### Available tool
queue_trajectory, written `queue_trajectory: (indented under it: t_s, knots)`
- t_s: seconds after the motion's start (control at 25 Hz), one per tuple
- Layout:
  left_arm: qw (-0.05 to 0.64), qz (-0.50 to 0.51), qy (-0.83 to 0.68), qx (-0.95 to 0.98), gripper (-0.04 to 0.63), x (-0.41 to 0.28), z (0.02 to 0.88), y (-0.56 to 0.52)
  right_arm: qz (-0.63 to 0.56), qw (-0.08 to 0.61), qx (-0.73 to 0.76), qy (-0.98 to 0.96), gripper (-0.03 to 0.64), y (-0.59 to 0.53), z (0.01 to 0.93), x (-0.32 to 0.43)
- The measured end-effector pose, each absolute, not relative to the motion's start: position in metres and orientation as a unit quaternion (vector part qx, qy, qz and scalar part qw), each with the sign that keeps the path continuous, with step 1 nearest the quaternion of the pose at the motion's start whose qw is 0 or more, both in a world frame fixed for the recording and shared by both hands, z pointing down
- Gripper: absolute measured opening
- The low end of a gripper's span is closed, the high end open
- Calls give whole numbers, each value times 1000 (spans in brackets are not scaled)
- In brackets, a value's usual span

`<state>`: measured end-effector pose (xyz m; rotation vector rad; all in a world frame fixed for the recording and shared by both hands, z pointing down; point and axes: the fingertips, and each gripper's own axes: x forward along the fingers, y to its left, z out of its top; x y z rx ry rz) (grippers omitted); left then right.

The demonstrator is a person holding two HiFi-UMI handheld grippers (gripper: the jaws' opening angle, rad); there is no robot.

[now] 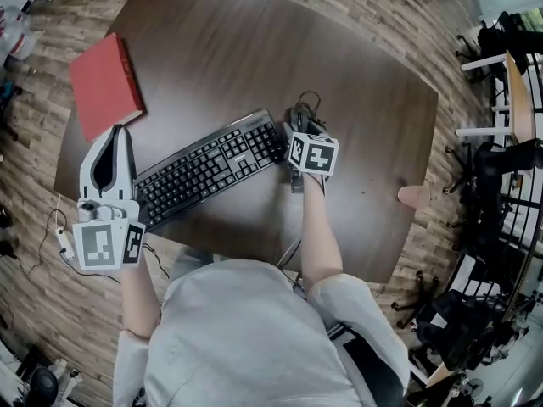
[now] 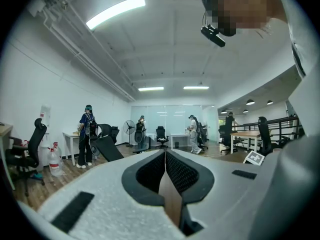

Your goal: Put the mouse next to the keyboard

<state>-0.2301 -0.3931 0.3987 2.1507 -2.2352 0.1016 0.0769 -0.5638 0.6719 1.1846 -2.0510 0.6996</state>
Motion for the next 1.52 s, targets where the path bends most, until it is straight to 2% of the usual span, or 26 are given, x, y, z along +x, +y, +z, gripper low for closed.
queue_trajectory:
  t_s: [0.48,0.76,0.8,0.92,0.96,1.52]
  knots:
    - [16,30,-720,693,12,-230,399,-386,277,307,448,-792,250,-563,667,75]
    - [4,21,-719,695,12,-229,388,-376,234,257,455,-820,247,-553,617,70]
    - [2,20,-718,696,12,-228,386,-374,226,246,452,-827,212,-549,608,68]
    - [-3,15,-713,701,12,-224,382,-367,192,223,445,-846,49,-535,582,61]
    - [-5,13,-712,702,12,-223,380,-365,181,218,445,-850,32,-529,575,59]
    - [-28,-9,-669,743,12,-215,355,-337,119,131,472,-864,23,-450,489,48]
